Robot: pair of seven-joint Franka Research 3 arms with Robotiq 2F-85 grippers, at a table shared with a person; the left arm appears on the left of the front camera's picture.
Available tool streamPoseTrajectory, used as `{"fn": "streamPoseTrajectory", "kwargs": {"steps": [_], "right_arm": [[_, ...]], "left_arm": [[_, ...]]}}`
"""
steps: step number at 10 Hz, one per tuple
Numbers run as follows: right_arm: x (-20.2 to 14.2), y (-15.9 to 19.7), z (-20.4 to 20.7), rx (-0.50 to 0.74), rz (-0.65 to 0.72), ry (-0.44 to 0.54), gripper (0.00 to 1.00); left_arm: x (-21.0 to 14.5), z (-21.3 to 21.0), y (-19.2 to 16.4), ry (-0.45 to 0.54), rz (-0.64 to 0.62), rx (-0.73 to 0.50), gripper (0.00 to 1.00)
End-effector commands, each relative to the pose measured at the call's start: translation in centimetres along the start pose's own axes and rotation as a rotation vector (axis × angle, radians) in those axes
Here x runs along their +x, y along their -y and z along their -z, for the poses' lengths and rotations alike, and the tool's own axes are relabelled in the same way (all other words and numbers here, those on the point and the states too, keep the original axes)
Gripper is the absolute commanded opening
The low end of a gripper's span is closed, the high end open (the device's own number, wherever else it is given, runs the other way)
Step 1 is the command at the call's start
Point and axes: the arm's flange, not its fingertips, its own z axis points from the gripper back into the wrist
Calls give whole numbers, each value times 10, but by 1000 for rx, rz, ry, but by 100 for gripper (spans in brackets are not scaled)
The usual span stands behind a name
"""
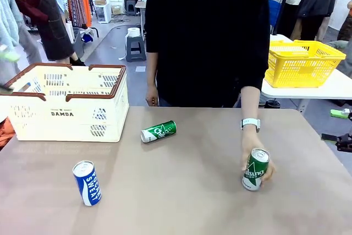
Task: Place the drinks into the Shopping basket.
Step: Pick up one drink and place it into the Shopping basket.
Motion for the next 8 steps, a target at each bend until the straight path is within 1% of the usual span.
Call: {"fn": "streamPoseTrajectory", "kwargs": {"steps": [1, 2, 3, 4, 8], "right_arm": [[1, -5, -2, -7, 16, -12, 100], [1, -5, -2, -7, 16, -12, 100], [1, -5, -2, -7, 16, -12, 100], [1, -5, -2, -7, 16, -12, 100], [1, -5, -2, -7, 16, -12, 100]], "left_arm": [[-58, 0, -57, 134, -87, -67, 100], [-80, -7, -81, 182, -98, -129, 100], [-78, -11, -92, 246, -186, -133, 100], [-66, -6, -74, 114, -108, -95, 100], [-66, -6, -74, 114, -108, -95, 100]]}}
